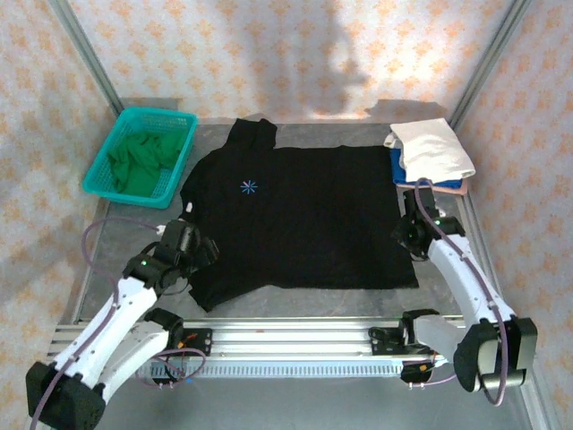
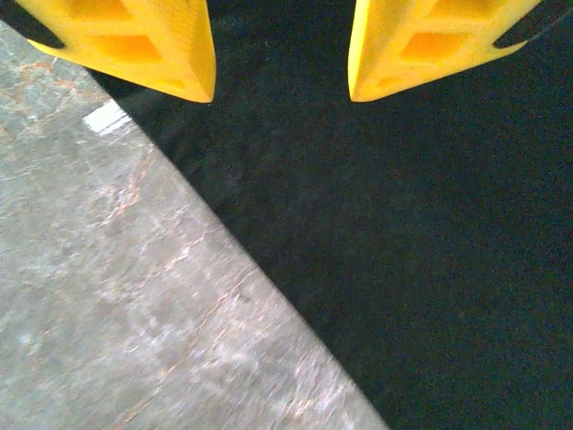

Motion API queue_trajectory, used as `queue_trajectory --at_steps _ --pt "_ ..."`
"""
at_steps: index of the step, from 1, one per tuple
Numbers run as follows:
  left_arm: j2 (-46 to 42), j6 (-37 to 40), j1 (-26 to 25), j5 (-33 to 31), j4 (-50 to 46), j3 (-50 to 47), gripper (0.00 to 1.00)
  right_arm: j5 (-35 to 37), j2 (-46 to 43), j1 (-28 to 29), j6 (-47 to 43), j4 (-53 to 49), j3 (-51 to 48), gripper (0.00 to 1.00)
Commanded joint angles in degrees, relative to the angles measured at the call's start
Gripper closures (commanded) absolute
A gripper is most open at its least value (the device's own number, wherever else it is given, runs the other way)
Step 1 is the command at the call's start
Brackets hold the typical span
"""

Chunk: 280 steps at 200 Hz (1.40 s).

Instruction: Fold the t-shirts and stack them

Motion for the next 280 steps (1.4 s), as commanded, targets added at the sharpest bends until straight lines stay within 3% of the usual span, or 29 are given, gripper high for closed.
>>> queue_trajectory --at_steps 1,28,46,69,90,109,134,156,186,206,252,265,280 --pt "-3.2 -3.3 -1.2 -2.7 -2.8 -0.6 0.32 2.1 2.9 1.7 2.3 -2.5 -0.3 0.55" --pt "-10.0 -9.9 -6.8 -5.9 -6.5 -3.4 0.37 1.9 2.6 1.8 8.5 -2.0 -5.1 0.48" --pt "-9.2 -14.5 -14.6 -9.1 -8.1 -3.6 0.37 0.0 3.4 1.8 10.5 0.6 -8.2 0.44" --pt "-2.7 -20.6 -26.5 -15.7 -10.1 -1.8 0.35 -1.7 7.8 2.3 10.4 1.3 -9.1 0.42" --pt "6.8 -26.0 -37.0 -22.7 -15.7 2.5 0.25 -3.5 10.2 3.5 9.9 2.3 -9.5 0.41" --pt "15.4 -27.8 -42.0 -24.2 -16.2 5.2 0.22 -5.3 10.4 4.5 10.9 5.9 -11.4 0.4" --pt "26.1 -26.0 -43.2 -24.0 -14.6 7.5 0.28 -4.9 11.0 5.3 11.2 7.1 -12.0 0.42" --pt "30.7 -22.0 -43.2 -24.2 -12.3 10.0 0.68 -3.2 10.2 5.4 11.3 9.6 -13.2 0.56" --pt "30.2 -16.2 -42.3 -22.8 -8.0 10.4 1.0 -2.2 9.7 5.4 11.2 11.1 -13.1 0.87" --pt "27.6 -13.7 -40.4 -22.1 -6.8 9.4 1.0 -1.3 9.2 5.4 10.1 9.9 -11.2 1.0" --pt "19.4 -6.8 -34.4 -21.2 -10.0 11.8 1.0 -1.0 6.2 5.4 8.4 6.3 -3.2 1.0" --pt "18.0 -8.6 -34.8 -19.4 -12.2 11.2 0.77 -0.4 6.9 5.4 8.1 5.4 -1.1 1.0" --pt "18.3 -14.0 -39.2 -21.3 -16.2 9.7 0.63 0.5 7.8 5.4 7.8 5.0 0.8 1.0"
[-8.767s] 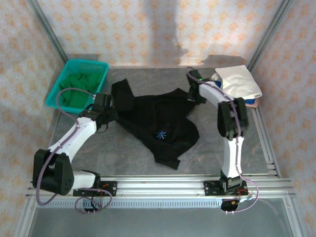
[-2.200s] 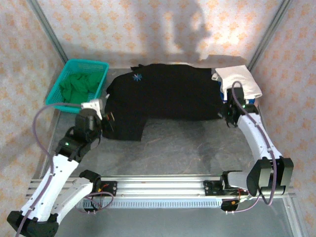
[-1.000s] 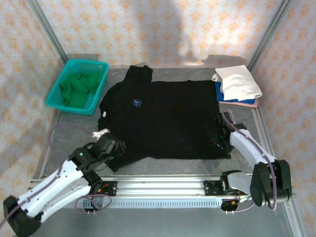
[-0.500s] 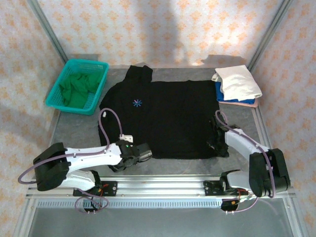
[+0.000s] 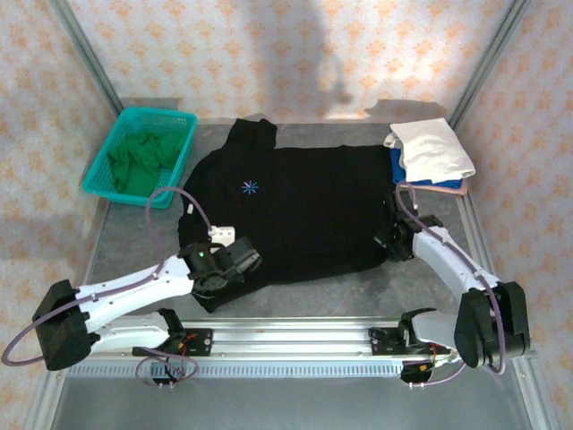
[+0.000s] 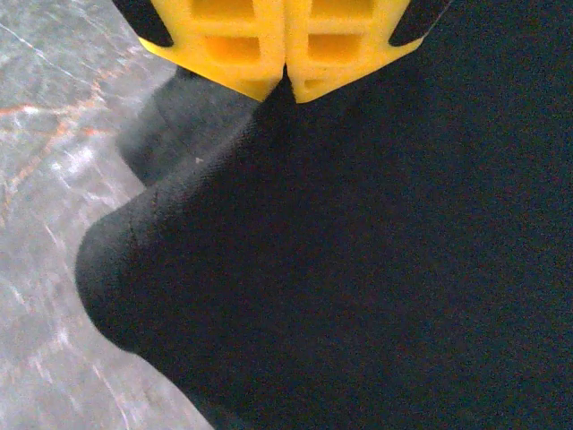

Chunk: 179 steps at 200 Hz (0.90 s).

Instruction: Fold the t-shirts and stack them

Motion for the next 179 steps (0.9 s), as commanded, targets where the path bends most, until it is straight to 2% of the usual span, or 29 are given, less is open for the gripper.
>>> queue_trajectory --at_steps 1,19,44,62,91,101,114,122,141,179 --pt "-0.1 -4.8 -4.6 -1.7 -7.7 -0.8 0.63 3.7 0.5 0.1 -1.3 -2.9 3.1 1.0" --pt "3.9 -12.2 -10.2 -2.5 -12.5 -0.9 0.56 4.0 2.6 0.1 -1.8 -2.7 5.7 1.0" --pt "4.5 -17.9 -17.2 -3.0 -12.3 -1.0 0.46 2.7 6.8 0.1 -3.1 -2.9 10.4 1.0" --pt "5.4 -19.8 -18.7 -1.2 -9.4 -4.0 0.32 1.6 8.6 0.1 -3.8 -2.7 12.2 1.0" --pt "10.0 -21.5 -18.7 -0.3 -3.9 -8.1 0.29 1.8 8.8 0.1 -4.9 -3.4 11.5 1.0" --pt "10.3 -21.3 -18.7 -1.4 -2.4 -8.5 0.36 1.6 8.2 0.1 -5.1 -3.8 10.6 1.0" --pt "9.7 -20.4 -18.2 -2.9 -1.5 -8.6 0.57 1.3 7.2 0.1 -5.3 -4.4 9.4 1.0" --pt "9.0 -20.1 -17.7 -4.2 -2.3 -8.3 0.74 1.0 6.6 0.1 -5.4 -4.6 8.6 1.0" --pt "5.7 -17.3 -15.2 -5.7 -3.1 -8.2 1.0 0.9 5.2 0.0 -6.1 -5.9 7.8 1.0" --pt "-7.5 -8.8 -8.2 -8.9 -4.6 -6.5 1.0 1.2 6.3 0.1 -8.0 -8.1 12.2 0.98"
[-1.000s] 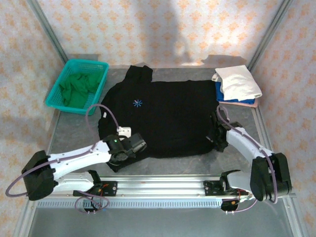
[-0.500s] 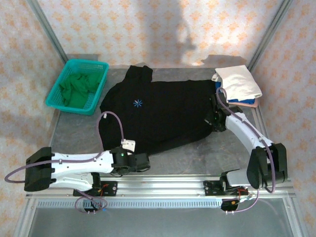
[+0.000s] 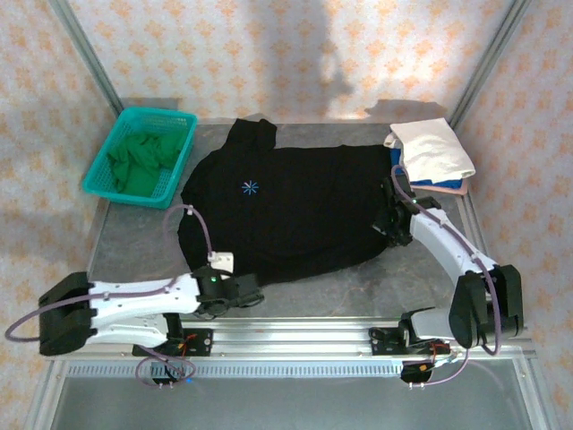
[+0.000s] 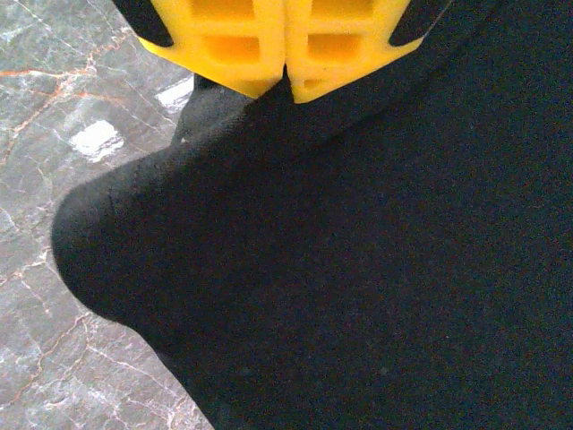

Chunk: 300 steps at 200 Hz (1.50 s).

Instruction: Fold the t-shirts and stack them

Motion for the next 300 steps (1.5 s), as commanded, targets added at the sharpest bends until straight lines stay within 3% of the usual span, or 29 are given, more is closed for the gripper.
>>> queue_trajectory --at_steps 1,27,49,65,78,95,122,138,161,184,205,227,250,262,300 --pt "-7.8 6.6 4.0 -6.5 -1.7 2.0 1.0 0.8 0.2 0.1 -2.2 -2.9 3.7 0.98" --pt "-12.2 20.8 15.9 -5.0 2.4 7.1 1.0 1.7 6.2 0.1 -3.8 -3.0 10.0 0.97" --pt "-5.0 31.9 30.5 3.7 9.5 11.2 1.0 2.9 14.2 0.0 -4.9 -3.4 16.2 0.88" --pt "4.6 36.8 39.1 10.6 10.9 16.7 0.57 4.3 22.1 -0.3 -6.6 -4.8 22.3 0.72" --pt "11.6 39.2 43.3 10.4 9.4 22.1 0.4 10.7 27.8 -0.4 -7.0 -9.2 29.3 0.67" --pt "17.0 41.5 45.9 9.4 6.9 28.4 0.32 17.0 31.7 -0.4 -7.7 -13.4 35.3 0.57" --pt "15.3 41.2 46.0 8.1 3.6 32.0 0.21 22.6 28.2 0.2 -7.9 -16.4 33.9 0.5" --pt "9.7 40.3 43.2 9.8 5.1 27.3 0.18 17.1 20.8 0.4 -7.5 -12.5 25.3 0.49" --pt "4.9 35.7 34.2 11.1 7.9 19.3 0.18 8.1 11.2 0.4 -8.4 0.4 9.9 0.43" --pt "4.7 29.3 25.7 12.5 11.5 12.7 0.18 4.9 13.9 0.4 -10.0 1.7 9.5 0.44" --pt "3.4 24.8 21.3 12.1 13.4 8.3 0.18 2.9 18.4 0.3 -10.2 2.1 11.3 0.46" --pt "1.3 22.8 20.9 15.2 19.7 1.2 0.18 2.8 21.3 0.4 -11.3 4.7 11.3 0.46" --pt "1.6 21.9 22.1 10.8 19.7 -2.2 0.16 5.2 24.2 0.0 -11.0 4.3 13.0 0.47" --pt "3.6 22.5 24.9 11.7 20.4 -3.1 0.16 5.0 25.1 0.0 -10.7 4.8 13.3 0.48" --pt "10.3 23.1 26.7 11.1 24.4 -1.0 0.19 10.1 26.2 0.0 -9.8 3.7 13.6 0.66"
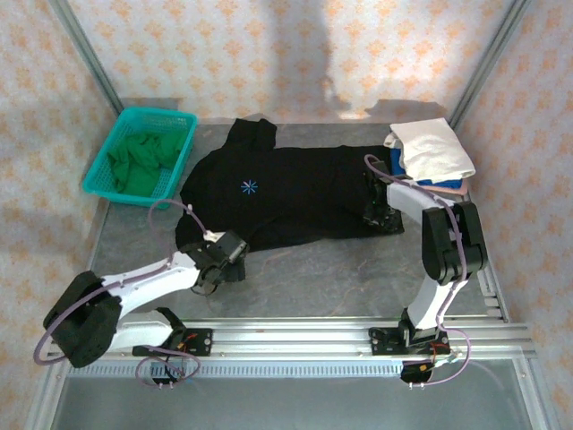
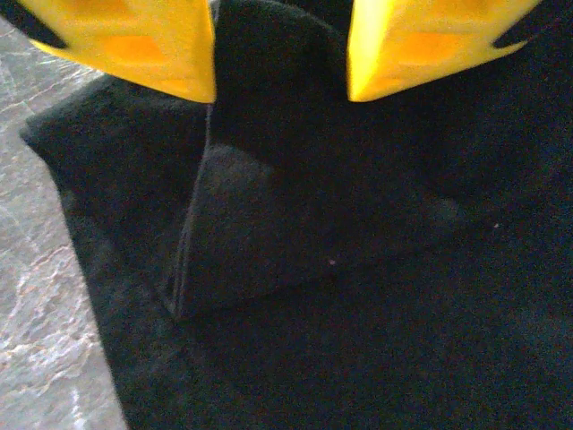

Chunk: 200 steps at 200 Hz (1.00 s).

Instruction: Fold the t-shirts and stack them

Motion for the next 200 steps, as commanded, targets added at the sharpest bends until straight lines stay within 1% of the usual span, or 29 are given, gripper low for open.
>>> queue_trajectory --at_steps 1,12,18,24,33,42,49,59,66,79,114,133,152,163,177,182,190,193,200 --pt "2.6 -0.7 0.2 -2.6 3.7 1.7 0.19 5.3 0.7 0.0 0.6 -0.6 1.7 0.67" --pt "3.4 -0.8 0.2 -3.8 3.6 2.3 0.23 6.1 0.6 0.0 0.4 -0.7 1.7 0.71" --pt "3.9 -0.7 0.3 -4.5 3.2 2.6 0.28 6.6 0.7 0.0 0.2 -0.8 1.7 0.73" --pt "4.3 -0.6 0.6 -4.9 2.8 2.9 0.38 6.7 0.7 0.0 0.1 -0.9 2.0 0.77" --pt "4.4 -0.4 1.2 -5.3 2.2 3.3 0.57 6.0 0.7 -0.1 -0.1 -1.2 2.3 0.81" --pt "3.8 -0.1 1.9 -5.4 1.5 3.7 0.73 5.5 0.3 -0.1 0.0 -1.2 2.3 0.84" --pt "2.9 0.2 2.2 -5.7 1.0 3.9 0.82 5.2 -0.1 -0.1 -0.1 -1.1 2.2 0.88" --pt "1.1 0.6 2.5 -5.9 -0.1 4.4 0.93 5.7 -0.8 -0.1 0.0 -1.1 2.1 0.91" --pt "-0.5 1.1 2.7 -6.1 -1.1 4.8 1.0 5.7 -1.3 -0.1 0.0 -1.4 2.0 0.94" --pt "-4.1 1.6 3.2 -6.4 -3.0 5.5 1.0 5.3 -2.3 -0.1 0.1 -1.2 1.4 1.0" --pt "-15.1 3.0 6.1 -5.2 -7.2 7.6 1.0 3.3 -5.6 -0.1 0.5 -1.4 0.7 1.0" --pt "-18.5 4.1 8.4 -5.4 -8.4 9.1 1.0 3.2 -7.4 -0.4 0.5 -1.5 1.9 1.0" --pt "-17.1 6.2 12.3 -4.4 -7.5 11.3 1.0 2.9 -6.4 -0.9 0.2 -2.5 5.1 1.0" --pt "-14.1 7.9 14.9 -3.6 -6.4 13.8 1.0 3.7 -4.7 -1.2 0.0 -3.1 7.6 1.0" --pt "-7.5 9.8 18.9 -1.9 -4.9 17.4 1.0 5.4 -1.9 -1.8 -0.3 -3.5 10.8 1.0" --pt "-4.9 10.4 20.2 -1.3 -4.2 18.9 0.92 5.8 -0.8 -2.1 -0.3 -3.7 12.1 1.0" --pt "-0.5 11.1 22.0 -0.2 -3.1 21.4 0.72 5.9 1.3 -2.6 -0.6 -4.5 14.3 1.0" --pt "1.3 11.1 22.6 0.2 -2.8 22.3 0.68 5.9 2.2 -2.8 -0.7 -4.8 15.1 1.0" --pt "5.6 13.0 23.9 1.0 -3.0 25.0 0.62 6.3 4.0 -3.2 -0.7 -5.7 17.0 1.0"
